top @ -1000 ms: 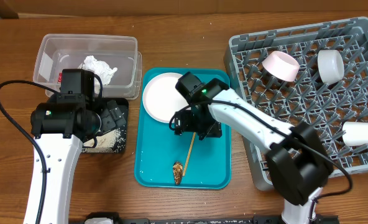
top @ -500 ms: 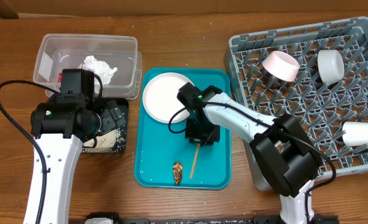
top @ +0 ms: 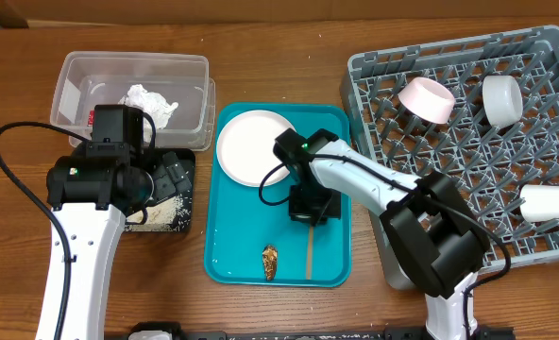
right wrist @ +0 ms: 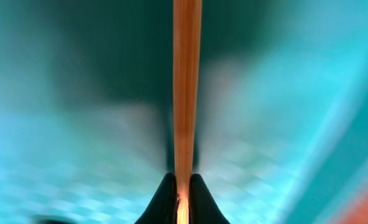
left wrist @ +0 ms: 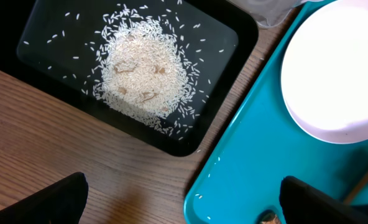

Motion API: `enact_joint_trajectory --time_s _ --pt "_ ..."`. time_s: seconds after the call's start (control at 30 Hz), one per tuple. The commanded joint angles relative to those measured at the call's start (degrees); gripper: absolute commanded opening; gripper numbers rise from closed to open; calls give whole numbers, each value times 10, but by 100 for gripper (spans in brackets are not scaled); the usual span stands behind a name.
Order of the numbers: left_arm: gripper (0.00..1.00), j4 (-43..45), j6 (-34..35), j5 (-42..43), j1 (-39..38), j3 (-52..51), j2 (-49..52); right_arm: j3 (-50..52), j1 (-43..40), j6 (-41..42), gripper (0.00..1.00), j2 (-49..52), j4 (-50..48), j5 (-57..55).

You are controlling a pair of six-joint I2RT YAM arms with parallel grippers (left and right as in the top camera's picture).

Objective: Sort waste into correct bins and load items into the dishwasher
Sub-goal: 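Carry the second chopstick into the rack and release it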

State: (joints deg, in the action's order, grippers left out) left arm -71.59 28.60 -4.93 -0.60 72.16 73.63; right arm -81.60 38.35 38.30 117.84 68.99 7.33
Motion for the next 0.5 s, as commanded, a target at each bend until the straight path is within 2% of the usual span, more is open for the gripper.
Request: enact_joint_trajectory --time_s 0.0,0.27,0.47 --pt "100 0 1 6 2 7 2 -42 -27 -29 4 -74 27 -69" --pt "100 5 1 57 2 6 2 -91 -123 -183 4 -197 102 -73" --pt "100 5 2 82 0 6 2 -98 -218 -299 4 -233 159 -73"
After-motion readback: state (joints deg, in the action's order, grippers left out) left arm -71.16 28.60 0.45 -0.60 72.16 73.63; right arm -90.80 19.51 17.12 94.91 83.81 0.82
